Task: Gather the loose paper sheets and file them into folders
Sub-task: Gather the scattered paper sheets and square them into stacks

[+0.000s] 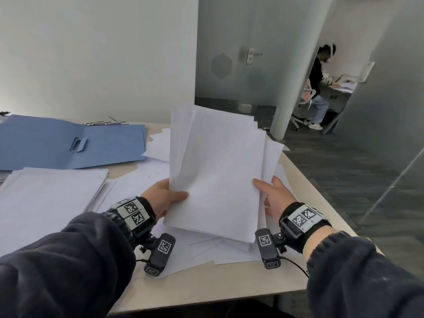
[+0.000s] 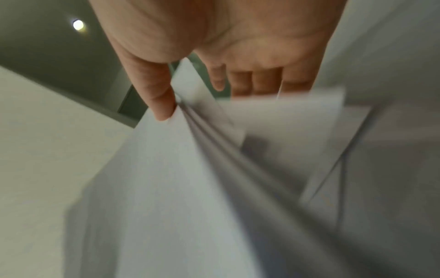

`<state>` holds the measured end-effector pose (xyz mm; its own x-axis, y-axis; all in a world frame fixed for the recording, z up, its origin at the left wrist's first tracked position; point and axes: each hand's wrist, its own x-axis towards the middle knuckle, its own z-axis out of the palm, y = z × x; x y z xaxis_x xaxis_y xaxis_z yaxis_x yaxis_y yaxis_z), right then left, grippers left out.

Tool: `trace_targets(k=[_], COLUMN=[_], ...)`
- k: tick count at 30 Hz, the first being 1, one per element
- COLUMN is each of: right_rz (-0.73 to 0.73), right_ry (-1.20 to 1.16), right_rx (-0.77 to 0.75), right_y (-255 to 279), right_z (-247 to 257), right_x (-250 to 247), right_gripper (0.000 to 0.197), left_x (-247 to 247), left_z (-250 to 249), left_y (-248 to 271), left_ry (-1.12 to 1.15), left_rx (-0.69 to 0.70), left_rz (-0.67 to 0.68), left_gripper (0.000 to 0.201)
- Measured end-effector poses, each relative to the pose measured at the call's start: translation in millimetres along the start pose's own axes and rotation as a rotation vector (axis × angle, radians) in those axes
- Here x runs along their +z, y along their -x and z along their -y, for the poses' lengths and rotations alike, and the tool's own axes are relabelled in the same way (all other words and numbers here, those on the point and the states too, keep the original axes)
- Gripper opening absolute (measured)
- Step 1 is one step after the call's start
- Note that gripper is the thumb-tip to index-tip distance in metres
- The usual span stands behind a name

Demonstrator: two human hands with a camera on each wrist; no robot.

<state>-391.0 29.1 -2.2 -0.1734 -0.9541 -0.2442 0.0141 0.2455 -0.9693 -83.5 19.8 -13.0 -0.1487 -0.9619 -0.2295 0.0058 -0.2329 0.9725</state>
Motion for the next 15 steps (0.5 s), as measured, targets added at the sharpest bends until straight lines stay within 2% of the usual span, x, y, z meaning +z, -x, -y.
trace_targets(k=[3,6,9,12,15], right_rz=[0.087,0.081,0.065,0.114,0.158], right_ry=[-0.159,-0.168,-0.178,-0.129,-0.075], right_rx=[-0.111,-0.248,-0.363,-0.434,-0.472], right_y=[13.8,22.7,22.3,23.3,25.8], right_z=[14.5,31.3,46.9,56.1,56.8], right_x=[18.9,32.6,39.0,45.6,51.4], right_gripper=[0.041,0.021,0.018,0.026,0.033], left_x=[-4.9,-12.4,-18.9,-21.5,-22.0], left_z=[-2.6,-12.6,-29.5,-45.6,-53.5], left_y=[4.1,4.6,4.6,6.9,10.6], left_ry=[-0.017,-0.047,-0.032,-0.031,-0.014], left_rx=[0.065,0.118,0.175,0.241,0.300], left_rz=[0.069,0.101,0.065,0.060,0.039], left_gripper=[0.036,0.046,0.040,0.036,0.046])
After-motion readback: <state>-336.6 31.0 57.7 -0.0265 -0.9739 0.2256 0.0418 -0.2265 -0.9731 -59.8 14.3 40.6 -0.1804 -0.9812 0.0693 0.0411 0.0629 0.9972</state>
